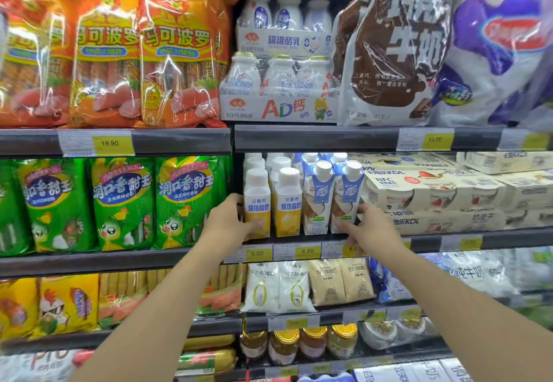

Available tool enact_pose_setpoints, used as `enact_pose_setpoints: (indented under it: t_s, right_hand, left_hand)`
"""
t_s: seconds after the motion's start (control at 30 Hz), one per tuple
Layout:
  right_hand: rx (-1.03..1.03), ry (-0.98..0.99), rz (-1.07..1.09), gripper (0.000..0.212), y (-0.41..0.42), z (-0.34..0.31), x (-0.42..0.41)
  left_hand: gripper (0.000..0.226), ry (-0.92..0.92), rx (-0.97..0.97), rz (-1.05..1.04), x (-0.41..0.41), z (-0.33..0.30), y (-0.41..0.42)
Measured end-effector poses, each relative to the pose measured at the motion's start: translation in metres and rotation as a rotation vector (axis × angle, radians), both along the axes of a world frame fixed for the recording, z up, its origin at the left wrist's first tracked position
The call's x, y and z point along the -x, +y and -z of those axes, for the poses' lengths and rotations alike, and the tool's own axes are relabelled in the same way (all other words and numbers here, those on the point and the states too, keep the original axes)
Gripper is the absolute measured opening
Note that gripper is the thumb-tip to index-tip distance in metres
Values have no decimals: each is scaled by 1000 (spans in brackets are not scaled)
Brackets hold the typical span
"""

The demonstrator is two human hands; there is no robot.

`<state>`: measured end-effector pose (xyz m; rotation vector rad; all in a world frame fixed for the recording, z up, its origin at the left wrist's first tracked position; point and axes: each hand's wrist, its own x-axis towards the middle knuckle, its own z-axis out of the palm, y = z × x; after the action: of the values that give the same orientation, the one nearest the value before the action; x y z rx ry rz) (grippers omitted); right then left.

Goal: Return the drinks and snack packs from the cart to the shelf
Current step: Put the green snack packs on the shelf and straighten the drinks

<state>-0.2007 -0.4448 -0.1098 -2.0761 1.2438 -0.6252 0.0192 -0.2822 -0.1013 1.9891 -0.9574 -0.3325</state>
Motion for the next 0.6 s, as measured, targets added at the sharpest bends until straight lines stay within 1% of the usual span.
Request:
enact_pose_setpoints:
  t_s: [0.13,0.23,0.3,0.37,0.6]
  right_hand:
    - [-61,-55,-1,28,0,6,4]
    - [-45,-50,-4,28,1,10,5]
    - [-34,-41,-10,28,1,10,5]
    - [-38,-42,-19,28,1,9,6]
    - [-35,-37,-23,26,-1,9,5]
  left_hand:
    - [39,-50,-23,24,-5,2,1]
    - [38,-29,-10,29,-6,5,3]
    - [43,-14,-18,42,-6,5,4]
    - [51,-48,-53,52,-5,7,3]
    - [53,-95,-63,12,-4,13,-3]
